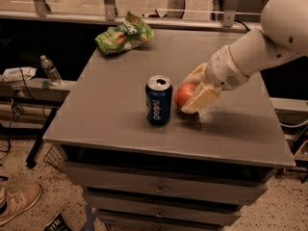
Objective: Move apple near pepsi can
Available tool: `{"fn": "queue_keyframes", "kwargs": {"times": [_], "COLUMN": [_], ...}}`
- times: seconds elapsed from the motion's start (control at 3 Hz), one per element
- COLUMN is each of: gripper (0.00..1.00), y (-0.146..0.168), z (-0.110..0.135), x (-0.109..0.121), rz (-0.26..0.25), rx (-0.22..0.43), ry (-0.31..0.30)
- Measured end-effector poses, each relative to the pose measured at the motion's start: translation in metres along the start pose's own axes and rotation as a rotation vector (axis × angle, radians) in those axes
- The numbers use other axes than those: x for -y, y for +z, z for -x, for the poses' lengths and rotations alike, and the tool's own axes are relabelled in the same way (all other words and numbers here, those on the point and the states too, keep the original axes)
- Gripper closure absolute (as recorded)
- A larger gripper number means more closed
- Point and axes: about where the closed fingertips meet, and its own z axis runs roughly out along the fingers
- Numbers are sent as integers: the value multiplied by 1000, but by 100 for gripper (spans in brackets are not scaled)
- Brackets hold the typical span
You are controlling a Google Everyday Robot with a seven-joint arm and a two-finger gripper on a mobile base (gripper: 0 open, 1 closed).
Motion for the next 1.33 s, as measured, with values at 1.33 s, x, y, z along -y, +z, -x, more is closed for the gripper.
{"fn": "queue_keyframes", "kwargs": {"times": [1.33], "gripper": [0], "y": [4], "z": [3], "x": [-2], "rz": [8], "rx": [0], "ry": [-5]}}
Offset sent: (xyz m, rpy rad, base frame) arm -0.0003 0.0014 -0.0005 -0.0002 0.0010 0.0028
